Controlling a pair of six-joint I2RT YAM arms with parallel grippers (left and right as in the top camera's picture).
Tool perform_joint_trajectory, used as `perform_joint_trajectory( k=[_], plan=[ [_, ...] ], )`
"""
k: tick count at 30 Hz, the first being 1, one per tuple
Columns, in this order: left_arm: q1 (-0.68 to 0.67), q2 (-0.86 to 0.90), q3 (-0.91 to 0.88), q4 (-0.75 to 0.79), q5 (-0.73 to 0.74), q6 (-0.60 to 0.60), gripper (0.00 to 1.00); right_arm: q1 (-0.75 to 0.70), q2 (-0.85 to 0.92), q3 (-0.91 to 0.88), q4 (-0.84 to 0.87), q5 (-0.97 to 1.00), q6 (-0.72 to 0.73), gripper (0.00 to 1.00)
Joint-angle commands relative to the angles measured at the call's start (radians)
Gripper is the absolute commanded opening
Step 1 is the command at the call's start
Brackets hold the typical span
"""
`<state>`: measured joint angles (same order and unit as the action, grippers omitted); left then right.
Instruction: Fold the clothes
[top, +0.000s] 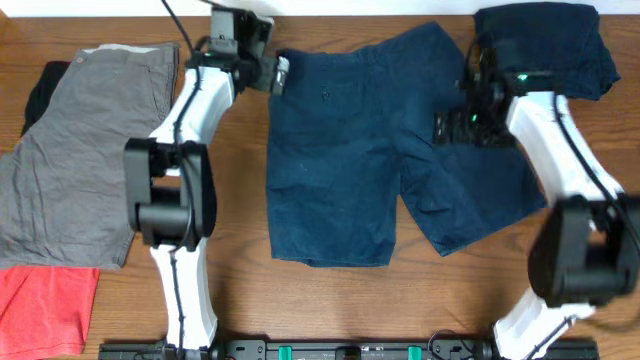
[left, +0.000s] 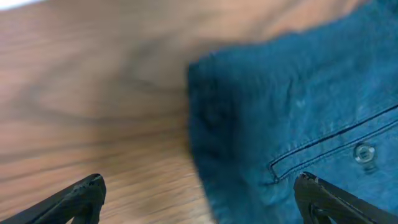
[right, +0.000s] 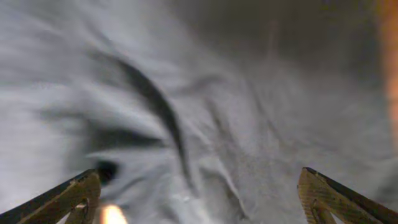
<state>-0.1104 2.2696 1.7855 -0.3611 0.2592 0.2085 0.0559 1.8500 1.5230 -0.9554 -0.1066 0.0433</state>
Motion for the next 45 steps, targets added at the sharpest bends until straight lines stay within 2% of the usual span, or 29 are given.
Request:
perform_joint_trajectory(
  k=[1, 5, 8, 11, 13, 14, 15, 19, 21, 23, 30, 36, 40, 45],
  plan=[
    [0.002, 0.044, 0.008, 0.013, 0.093, -0.013, 0.99, 0.028, -0.124, 0.057, -0.018, -0.013, -0.027, 0.99],
    [0.002, 0.064, 0.008, 0.012, 0.096, -0.02, 0.98, 0.037, -0.201, 0.057, -0.029, 0.002, -0.024, 0.98],
    [0.002, 0.064, 0.008, 0.011, 0.096, -0.027, 0.89, 0.037, -0.222, 0.057, -0.036, 0.002, -0.022, 0.95],
    [0.0, 0.064, 0.008, 0.0, 0.097, -0.044, 0.72, 0.037, -0.222, 0.056, -0.048, 0.002, -0.022, 0.9],
    [-0.001, 0.064, 0.008, -0.015, 0.099, -0.072, 0.49, 0.037, -0.221, 0.051, -0.054, 0.002, -0.021, 0.86],
    [-0.002, 0.064, 0.008, -0.024, 0.103, -0.081, 0.42, 0.037, -0.221, 0.051, -0.058, 0.002, -0.021, 0.83],
    [-0.002, 0.064, 0.008, -0.032, 0.112, -0.084, 0.37, 0.037, -0.221, 0.051, -0.059, 0.002, -0.021, 0.81],
    [-0.002, 0.064, 0.008, -0.069, 0.123, -0.084, 0.29, 0.037, -0.221, 0.051, -0.058, 0.002, -0.021, 0.79],
    [-0.002, 0.064, 0.008, -0.081, 0.123, -0.084, 0.21, 0.036, -0.221, 0.051, -0.058, 0.002, -0.022, 0.78],
    [-0.001, 0.062, 0.008, -0.093, 0.122, -0.084, 0.08, 0.036, -0.221, 0.05, -0.058, 0.002, -0.019, 0.77],
    [0.032, -0.009, 0.008, -0.162, 0.08, -0.168, 0.06, 0.037, -0.205, 0.05, -0.06, 0.005, 0.024, 0.72],
    [0.069, -0.123, 0.008, -0.283, -0.01, -0.255, 0.06, 0.037, -0.187, 0.032, -0.055, 0.005, 0.039, 0.7],
    [0.084, -0.192, 0.008, -0.459, -0.174, -0.357, 0.06, 0.037, -0.159, 0.032, -0.055, 0.005, 0.057, 0.7],
    [0.092, -0.228, 0.008, -0.738, -0.33, -0.386, 0.06, 0.04, -0.124, 0.032, -0.055, 0.001, 0.076, 0.69]
  ],
)
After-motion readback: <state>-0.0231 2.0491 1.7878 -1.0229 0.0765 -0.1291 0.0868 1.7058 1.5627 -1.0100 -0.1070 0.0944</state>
